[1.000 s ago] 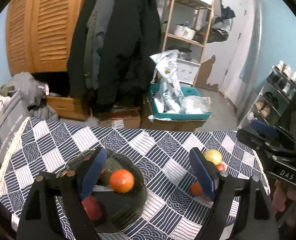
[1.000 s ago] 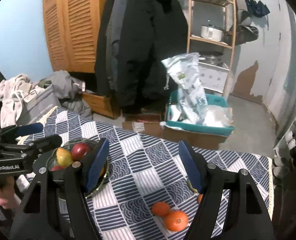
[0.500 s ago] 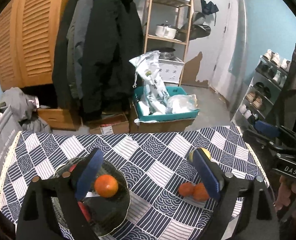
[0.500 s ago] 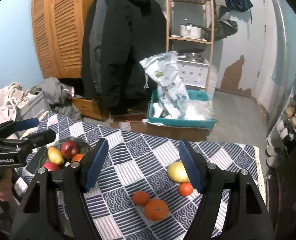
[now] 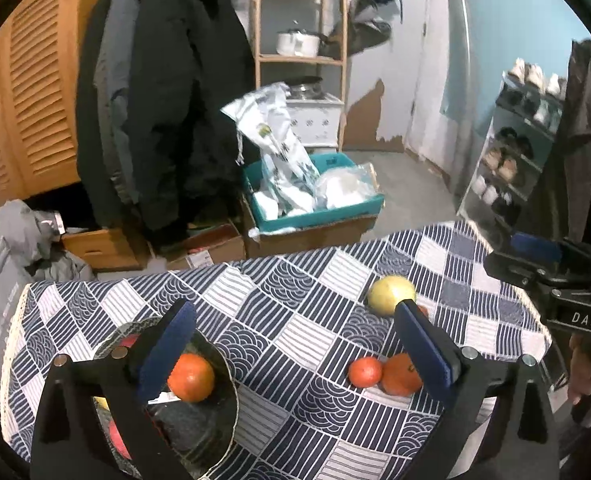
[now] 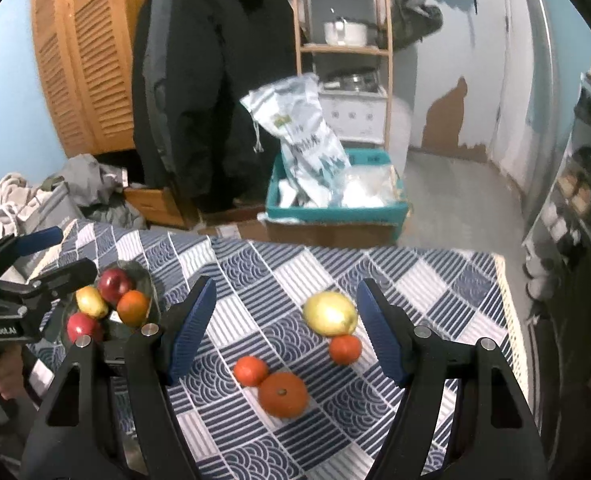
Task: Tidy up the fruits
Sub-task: 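Move both open tools back toward the loose oranges on the cloth, then close the right tool on the large orange while the left tool grips a smaller orange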
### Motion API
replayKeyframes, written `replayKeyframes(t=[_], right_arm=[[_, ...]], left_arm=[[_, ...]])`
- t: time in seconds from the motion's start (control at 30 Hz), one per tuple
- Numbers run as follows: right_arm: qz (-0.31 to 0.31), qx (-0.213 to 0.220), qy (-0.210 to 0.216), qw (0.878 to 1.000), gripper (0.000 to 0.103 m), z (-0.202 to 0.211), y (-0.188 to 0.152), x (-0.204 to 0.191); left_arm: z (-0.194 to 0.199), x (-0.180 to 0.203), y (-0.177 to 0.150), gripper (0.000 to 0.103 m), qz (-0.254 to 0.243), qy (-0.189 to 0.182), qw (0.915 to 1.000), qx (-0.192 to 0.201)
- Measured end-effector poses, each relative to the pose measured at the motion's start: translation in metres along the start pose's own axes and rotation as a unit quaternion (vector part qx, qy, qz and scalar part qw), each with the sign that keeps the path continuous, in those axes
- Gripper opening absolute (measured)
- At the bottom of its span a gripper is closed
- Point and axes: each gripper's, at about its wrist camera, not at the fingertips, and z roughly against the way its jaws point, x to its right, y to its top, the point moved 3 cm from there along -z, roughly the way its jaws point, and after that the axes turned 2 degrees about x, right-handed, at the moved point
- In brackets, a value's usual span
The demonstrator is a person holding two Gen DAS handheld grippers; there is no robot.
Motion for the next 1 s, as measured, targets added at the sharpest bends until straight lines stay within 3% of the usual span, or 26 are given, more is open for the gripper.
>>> replayKeyframes(t=[0.17, 0.57, 1.0], right_arm=[[-0.003, -0.034, -0.010, 0.999, 0.074, -0.020, -0.016, 0.010], [-0.017, -0.150, 0.008, 0.988, 0.074, -0.086, -0.068, 0.016], [0.005, -0.240, 0.028, 0.970, 0.074, -0.132, -0.119, 0.001]], left_arm=[[-0.026, 0.011, -0.015, 0.100, -0.008, -0.003, 0.9993, -0.037], [-0.089, 0.016, -0.061, 0.100, -0.044, 0.034, 0.9900, -0.130], [-0.106, 0.030, -0.090, 0.100, -0.080, 0.031, 0.9811, -0.173]])
